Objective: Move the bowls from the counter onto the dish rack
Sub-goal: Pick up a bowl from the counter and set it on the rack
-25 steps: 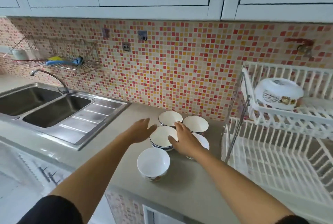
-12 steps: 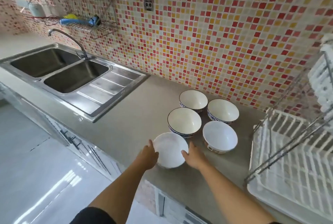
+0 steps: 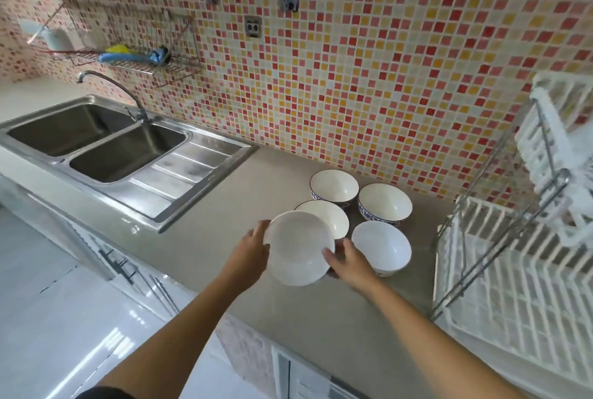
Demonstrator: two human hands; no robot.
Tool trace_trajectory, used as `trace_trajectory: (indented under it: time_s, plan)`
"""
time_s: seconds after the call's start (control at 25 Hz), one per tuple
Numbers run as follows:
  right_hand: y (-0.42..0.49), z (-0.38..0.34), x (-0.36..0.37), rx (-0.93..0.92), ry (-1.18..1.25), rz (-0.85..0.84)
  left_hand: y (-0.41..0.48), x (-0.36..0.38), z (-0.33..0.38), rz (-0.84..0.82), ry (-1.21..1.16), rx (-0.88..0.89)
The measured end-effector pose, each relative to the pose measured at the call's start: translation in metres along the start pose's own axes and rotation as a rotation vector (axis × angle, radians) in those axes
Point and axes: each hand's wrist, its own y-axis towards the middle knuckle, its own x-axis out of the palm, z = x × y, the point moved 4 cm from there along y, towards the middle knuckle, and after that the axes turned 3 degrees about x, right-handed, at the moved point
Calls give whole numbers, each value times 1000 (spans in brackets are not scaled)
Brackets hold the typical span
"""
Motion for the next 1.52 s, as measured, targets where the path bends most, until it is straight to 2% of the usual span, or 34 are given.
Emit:
trace_trajectory:
  time_s: [0.12, 0.2, 0.32, 0.48, 0.64, 0.84, 0.96, 1.04, 1.24, 1.52]
  plan:
    - [-37, -53, -29, -51, 256, 47, -9, -47, 47, 169, -54, 214]
    - [-67, -88, -54, -160, 368, 132, -17, -70, 84, 234, -163, 295]
    - [-119, -126, -98, -330, 271, 308, -33, -93, 140, 295, -426, 460]
    - [-194, -153, -159, -506, 217, 448, -52, -107, 219, 227, -743, 631]
    - [-246, -154, -215, -665, 156, 492, -54, -105, 293, 112, -772, 761]
    - [-273, -142, -314, -675, -32, 617, -33, -86, 387, -19, -683, 903]
    - [-268, -132, -369, -551, -220, 706, -13, -68, 437, -45, -571, 880]
    - [-253, -119, -401, -461, -292, 704, 6, -52, 465, -69, -475, 853]
    - [-198, -93, -447, -319, -483, 573, 52, -6, 500, -128, -164, 654]
    - [-163, -77, -460, -231, -651, 379, 67, 22, 505, -170, -61, 521]
